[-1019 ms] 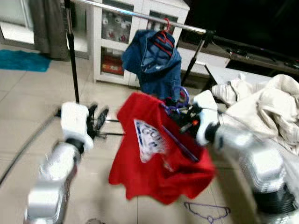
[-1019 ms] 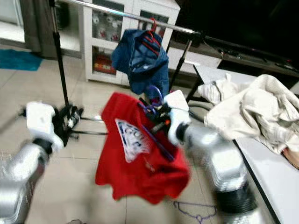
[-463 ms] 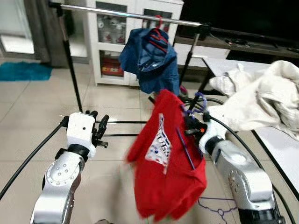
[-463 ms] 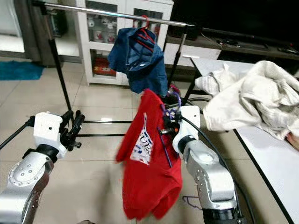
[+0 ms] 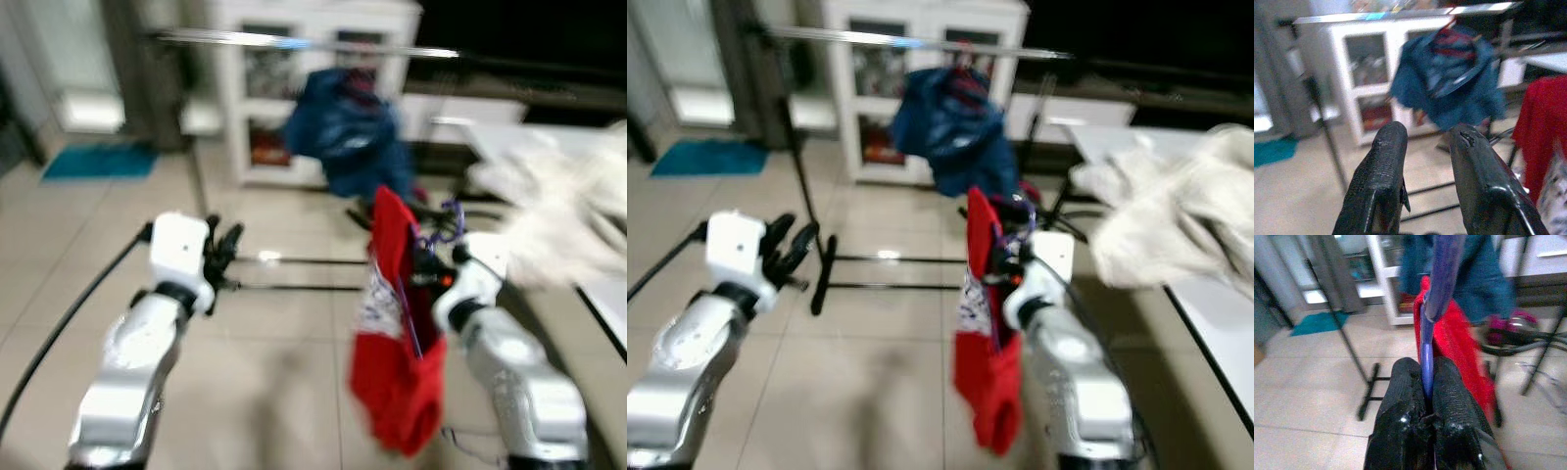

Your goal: Hang hanger

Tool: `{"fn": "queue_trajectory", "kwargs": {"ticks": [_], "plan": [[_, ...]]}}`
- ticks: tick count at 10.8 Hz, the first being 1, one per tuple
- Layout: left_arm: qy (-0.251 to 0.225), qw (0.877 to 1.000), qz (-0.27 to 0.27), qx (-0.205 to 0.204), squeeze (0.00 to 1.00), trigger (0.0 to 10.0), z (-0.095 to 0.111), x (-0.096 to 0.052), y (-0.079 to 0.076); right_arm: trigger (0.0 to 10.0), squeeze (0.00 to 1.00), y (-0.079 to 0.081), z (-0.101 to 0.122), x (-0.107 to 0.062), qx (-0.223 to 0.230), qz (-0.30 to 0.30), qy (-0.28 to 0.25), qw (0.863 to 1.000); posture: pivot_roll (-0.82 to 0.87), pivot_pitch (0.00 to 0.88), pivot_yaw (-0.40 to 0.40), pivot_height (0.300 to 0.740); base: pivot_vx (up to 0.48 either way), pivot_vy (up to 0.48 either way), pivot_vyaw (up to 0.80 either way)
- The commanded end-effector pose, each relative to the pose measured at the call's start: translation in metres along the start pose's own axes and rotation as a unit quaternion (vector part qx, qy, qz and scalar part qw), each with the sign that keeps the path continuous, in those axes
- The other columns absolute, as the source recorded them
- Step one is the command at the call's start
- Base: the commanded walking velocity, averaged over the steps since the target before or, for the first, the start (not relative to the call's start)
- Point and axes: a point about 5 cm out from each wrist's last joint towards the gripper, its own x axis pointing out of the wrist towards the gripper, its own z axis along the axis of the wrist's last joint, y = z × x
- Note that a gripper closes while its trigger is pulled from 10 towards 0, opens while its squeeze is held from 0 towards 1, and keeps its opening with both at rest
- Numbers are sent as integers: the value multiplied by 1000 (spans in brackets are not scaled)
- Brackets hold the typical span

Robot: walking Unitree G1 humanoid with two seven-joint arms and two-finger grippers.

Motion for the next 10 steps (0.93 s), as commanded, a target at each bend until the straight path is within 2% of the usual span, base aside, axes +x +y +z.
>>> {"fn": "queue_trajectory", "kwargs": {"ticks": [1,2,4,6,10], "plan": [[1,1000,-11,-3,0,10000,0,2,-5,10000,0,-2,12,-1,-13,-7,-32,999,-36,0,-25,740,337,0,506],[5,1000,-9,-2,0,10000,-3,1,-2,10000,0,-2,16,3,16,-15,-38,999,-34,0,-32,740,341,0,0],[9,1000,-7,-3,0,10000,-4,-1,0,10000,0,-3,17,6,14,-15,-29,999,-27,0,-42,740,337,0,0],[13,1000,-6,-4,0,10000,-6,-3,1,10000,0,-3,19,11,5,-29,-37,999,-19,0,-56,740,336,0,0],[16,1000,1,-7,0,10000,-7,-7,1,10000,0,2,20,12,-29,7,-42,999,-9,0,-67,740,337,0,0]]}}
